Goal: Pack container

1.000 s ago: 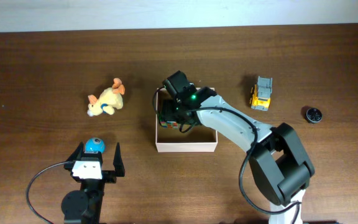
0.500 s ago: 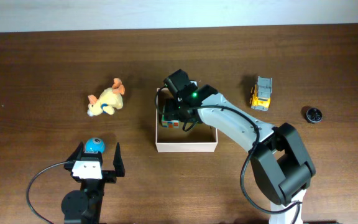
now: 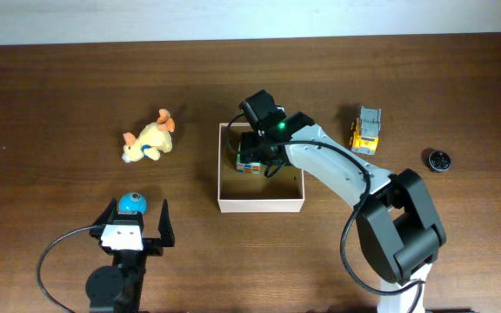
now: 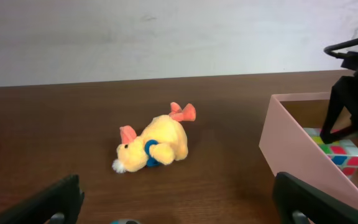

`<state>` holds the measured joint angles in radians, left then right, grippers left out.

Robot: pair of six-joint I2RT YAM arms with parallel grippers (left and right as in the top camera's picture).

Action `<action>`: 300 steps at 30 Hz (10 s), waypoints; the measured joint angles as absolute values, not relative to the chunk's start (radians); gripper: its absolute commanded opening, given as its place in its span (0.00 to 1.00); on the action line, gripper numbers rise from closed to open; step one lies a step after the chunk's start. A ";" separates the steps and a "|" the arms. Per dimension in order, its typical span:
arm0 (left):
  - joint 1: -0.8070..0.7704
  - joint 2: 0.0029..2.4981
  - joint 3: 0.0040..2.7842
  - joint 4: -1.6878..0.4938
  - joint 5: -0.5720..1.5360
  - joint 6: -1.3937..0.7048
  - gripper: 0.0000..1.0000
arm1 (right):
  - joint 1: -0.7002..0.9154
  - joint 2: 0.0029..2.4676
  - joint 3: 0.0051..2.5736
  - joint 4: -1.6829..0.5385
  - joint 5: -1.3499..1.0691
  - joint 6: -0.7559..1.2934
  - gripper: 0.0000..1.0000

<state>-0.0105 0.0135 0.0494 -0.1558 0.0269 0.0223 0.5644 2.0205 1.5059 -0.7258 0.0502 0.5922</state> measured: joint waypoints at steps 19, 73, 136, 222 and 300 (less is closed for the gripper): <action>-0.010 0.014 0.049 -0.156 0.027 0.022 0.99 | 0.564 2.008 1.515 -0.798 0.208 0.515 0.77; -0.010 0.014 0.049 -0.156 0.027 0.022 0.99 | 0.560 2.054 1.689 -0.879 -0.054 0.144 0.34; -0.010 0.014 0.049 -0.156 0.027 0.022 0.99 | 0.577 2.121 1.689 -0.883 -0.012 0.108 0.31; -0.010 0.014 0.049 -0.156 0.027 0.022 0.99 | 0.568 2.122 1.691 -1.131 0.096 0.007 0.36; -0.010 0.014 0.049 -0.156 0.027 0.022 0.99 | 0.559 2.107 2.230 -1.426 0.118 0.087 0.95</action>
<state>-0.0105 0.0135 0.0494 -0.1558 0.0269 0.0223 0.5594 2.1067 2.2295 -1.4261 0.1177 0.0868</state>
